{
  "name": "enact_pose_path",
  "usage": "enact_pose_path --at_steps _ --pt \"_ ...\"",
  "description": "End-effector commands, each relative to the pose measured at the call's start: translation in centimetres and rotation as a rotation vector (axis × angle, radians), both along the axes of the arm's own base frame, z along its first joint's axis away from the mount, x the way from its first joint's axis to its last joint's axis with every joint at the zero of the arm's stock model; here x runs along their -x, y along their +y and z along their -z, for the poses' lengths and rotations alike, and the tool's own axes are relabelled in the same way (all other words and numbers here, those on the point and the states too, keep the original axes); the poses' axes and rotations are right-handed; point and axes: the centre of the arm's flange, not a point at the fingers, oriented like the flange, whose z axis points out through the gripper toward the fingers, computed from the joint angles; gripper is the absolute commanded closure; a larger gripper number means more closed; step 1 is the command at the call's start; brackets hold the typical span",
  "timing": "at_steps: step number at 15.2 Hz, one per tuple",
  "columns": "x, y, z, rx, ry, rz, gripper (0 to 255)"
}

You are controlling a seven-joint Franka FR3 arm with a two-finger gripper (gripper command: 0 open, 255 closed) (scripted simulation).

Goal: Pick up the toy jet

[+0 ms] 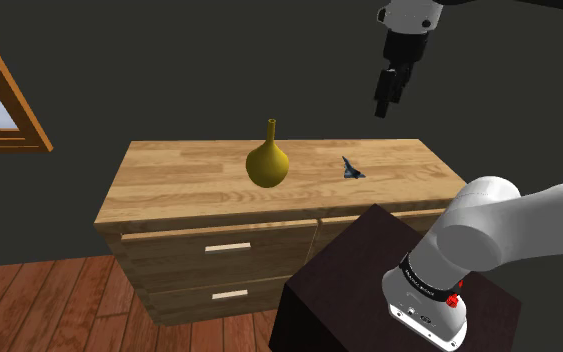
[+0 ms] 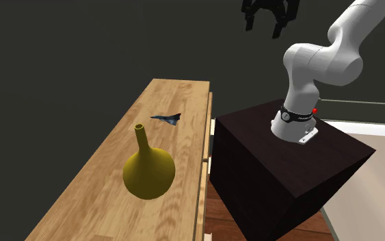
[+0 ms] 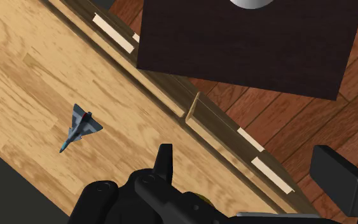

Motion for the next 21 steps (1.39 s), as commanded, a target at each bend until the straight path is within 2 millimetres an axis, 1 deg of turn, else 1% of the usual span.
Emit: enact_pose_path --at_steps 1,11,21 --pt "0.0 0.0 0.0 0.000 0.000 0.000 0" --pt "-5.9 -6.6 9.7 0.022 -0.014 0.107 0" --pt "-11.1 -14.0 19.1 0.045 -0.027 0.214 0"
